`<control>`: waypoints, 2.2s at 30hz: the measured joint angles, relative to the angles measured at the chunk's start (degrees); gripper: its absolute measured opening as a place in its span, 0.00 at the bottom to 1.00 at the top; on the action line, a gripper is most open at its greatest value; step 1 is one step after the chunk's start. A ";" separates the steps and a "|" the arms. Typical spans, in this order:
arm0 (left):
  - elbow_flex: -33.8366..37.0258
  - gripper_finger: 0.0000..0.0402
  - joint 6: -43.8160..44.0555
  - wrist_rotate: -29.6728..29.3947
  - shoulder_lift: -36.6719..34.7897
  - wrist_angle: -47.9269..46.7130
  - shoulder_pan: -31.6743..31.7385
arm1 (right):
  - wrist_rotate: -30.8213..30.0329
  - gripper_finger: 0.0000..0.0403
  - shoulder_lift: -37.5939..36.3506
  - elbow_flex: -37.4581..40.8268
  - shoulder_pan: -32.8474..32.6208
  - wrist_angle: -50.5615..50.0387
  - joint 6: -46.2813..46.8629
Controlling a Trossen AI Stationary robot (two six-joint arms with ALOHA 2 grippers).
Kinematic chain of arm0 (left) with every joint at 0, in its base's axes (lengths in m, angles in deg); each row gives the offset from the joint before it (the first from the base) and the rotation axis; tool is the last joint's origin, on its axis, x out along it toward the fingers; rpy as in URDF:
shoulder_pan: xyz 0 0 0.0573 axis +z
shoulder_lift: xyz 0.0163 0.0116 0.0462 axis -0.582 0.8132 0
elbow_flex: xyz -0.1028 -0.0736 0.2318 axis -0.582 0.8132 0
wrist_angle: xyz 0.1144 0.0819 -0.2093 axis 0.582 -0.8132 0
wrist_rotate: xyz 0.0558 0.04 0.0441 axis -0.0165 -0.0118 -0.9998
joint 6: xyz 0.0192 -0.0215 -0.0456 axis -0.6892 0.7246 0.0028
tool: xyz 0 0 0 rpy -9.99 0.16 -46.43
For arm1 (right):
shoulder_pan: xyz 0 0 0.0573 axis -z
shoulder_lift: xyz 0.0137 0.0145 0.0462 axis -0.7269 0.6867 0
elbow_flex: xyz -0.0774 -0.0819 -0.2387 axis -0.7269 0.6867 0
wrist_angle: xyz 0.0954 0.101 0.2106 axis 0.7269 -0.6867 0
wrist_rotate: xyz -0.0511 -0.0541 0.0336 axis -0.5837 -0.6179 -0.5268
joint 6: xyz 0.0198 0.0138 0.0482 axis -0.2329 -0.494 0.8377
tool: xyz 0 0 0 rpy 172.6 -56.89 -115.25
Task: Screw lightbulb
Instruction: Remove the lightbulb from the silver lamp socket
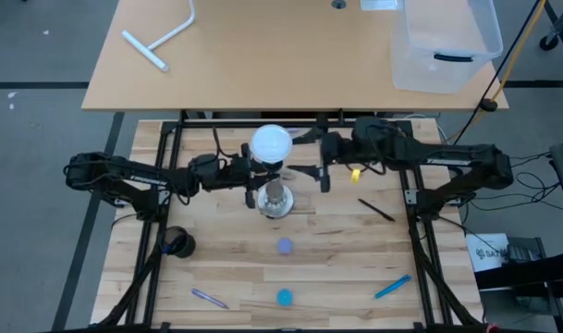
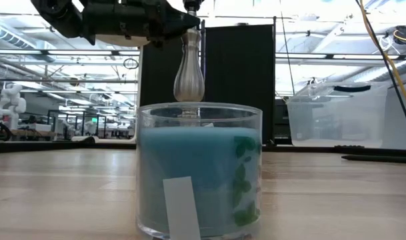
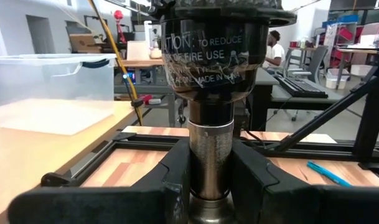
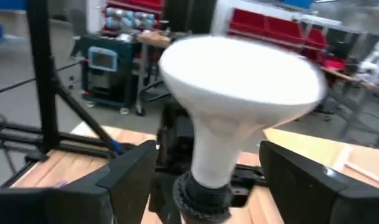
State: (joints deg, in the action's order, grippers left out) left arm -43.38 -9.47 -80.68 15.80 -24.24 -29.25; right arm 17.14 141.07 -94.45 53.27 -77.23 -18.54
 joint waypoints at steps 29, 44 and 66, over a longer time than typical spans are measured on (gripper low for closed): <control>0.00 0.19 2.26 -12.31 0.00 0.50 -0.42 | -43.21 0.61 15.61 0.09 -11.15 27.38 -2.04; 0.19 0.19 2.06 -11.64 -0.02 -0.20 -0.31 | -36.54 0.33 15.71 0.13 -8.49 28.34 -0.61; 0.00 0.19 0.08 -0.53 -0.02 -1.25 0.02 | -18.19 0.33 9.17 0.14 -3.74 14.83 -3.08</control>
State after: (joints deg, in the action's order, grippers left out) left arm -43.38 -9.40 -81.21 15.78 -25.49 -29.23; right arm -1.06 150.24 -94.32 49.52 -62.40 -21.63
